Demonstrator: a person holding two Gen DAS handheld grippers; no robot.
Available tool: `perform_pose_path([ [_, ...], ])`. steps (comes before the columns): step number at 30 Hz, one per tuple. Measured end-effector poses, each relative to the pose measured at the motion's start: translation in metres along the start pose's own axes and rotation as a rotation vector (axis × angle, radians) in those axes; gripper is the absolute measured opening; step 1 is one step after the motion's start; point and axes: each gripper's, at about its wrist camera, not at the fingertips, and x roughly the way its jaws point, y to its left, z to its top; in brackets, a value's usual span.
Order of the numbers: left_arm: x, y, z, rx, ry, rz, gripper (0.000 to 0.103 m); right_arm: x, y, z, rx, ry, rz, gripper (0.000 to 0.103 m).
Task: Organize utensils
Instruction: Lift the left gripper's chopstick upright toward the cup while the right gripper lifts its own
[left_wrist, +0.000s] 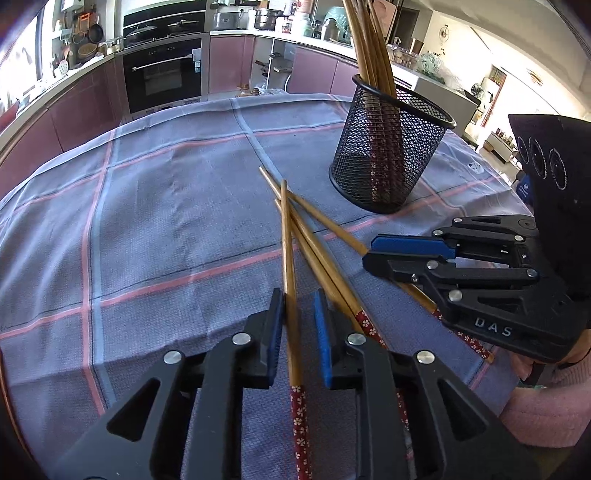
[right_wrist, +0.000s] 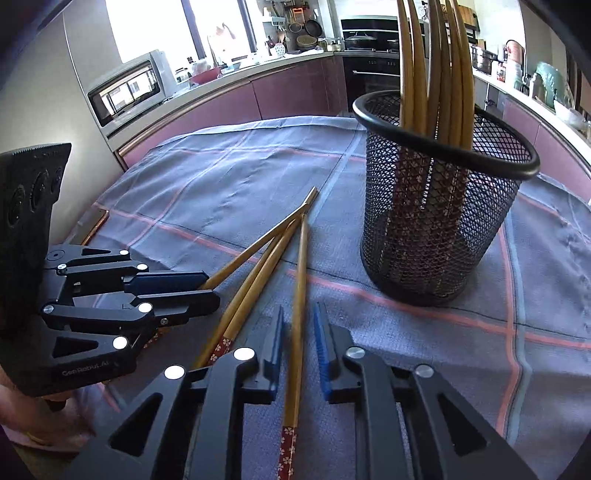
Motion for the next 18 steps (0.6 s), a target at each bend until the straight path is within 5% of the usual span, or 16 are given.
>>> perform_pose_path([
  [10,0.002,0.004,0.01,-0.018,-0.009,0.019,0.008,-0.021,-0.012,0.001,0.033,-0.062,0.067,0.006],
  [18,-0.037,0.003,0.024,-0.012,-0.109,-0.061,0.008,-0.067,-0.024,0.013,0.056,-0.194,0.123,0.006],
])
